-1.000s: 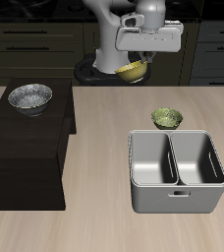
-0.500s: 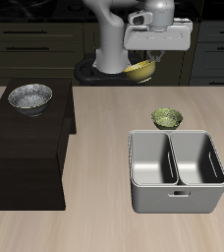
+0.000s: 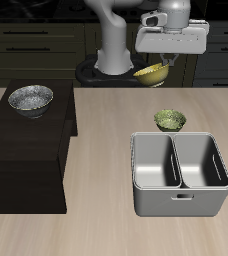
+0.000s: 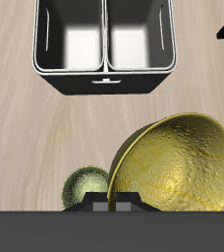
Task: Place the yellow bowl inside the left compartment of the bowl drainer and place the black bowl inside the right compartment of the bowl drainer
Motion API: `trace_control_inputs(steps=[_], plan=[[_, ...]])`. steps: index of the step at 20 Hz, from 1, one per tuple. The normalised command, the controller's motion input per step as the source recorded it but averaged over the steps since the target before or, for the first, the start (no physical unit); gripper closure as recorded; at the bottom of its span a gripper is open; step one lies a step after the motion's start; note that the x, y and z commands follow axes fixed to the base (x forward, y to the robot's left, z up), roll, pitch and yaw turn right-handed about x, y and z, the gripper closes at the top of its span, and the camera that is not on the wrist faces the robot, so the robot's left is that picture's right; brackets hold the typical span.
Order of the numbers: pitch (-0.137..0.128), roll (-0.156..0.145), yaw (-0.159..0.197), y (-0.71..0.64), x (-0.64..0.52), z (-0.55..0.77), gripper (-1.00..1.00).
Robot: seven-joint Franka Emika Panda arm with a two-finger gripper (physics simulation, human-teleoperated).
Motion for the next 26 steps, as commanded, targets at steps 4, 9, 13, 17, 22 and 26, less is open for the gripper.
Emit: trace_control_inputs(steps=[4, 9, 13, 17, 22, 26], plan=[[0.023, -0.018, -0.011, 0.28, 0.33, 0.1, 1.0], [0.019, -0.002, -0.006, 0.25, 0.26, 0.08, 1.0], [0.013, -0.004, 0.003, 0.37, 0.32, 0.12, 1.0], [0.005, 0.014, 0.003, 0.24, 0.23, 0.1, 1.0], [0.044, 0.032, 0.004, 0.37, 0.27, 0.05, 1.0], [0.016, -0.012, 0.002, 0.27, 0.29, 0.11, 1.0]])
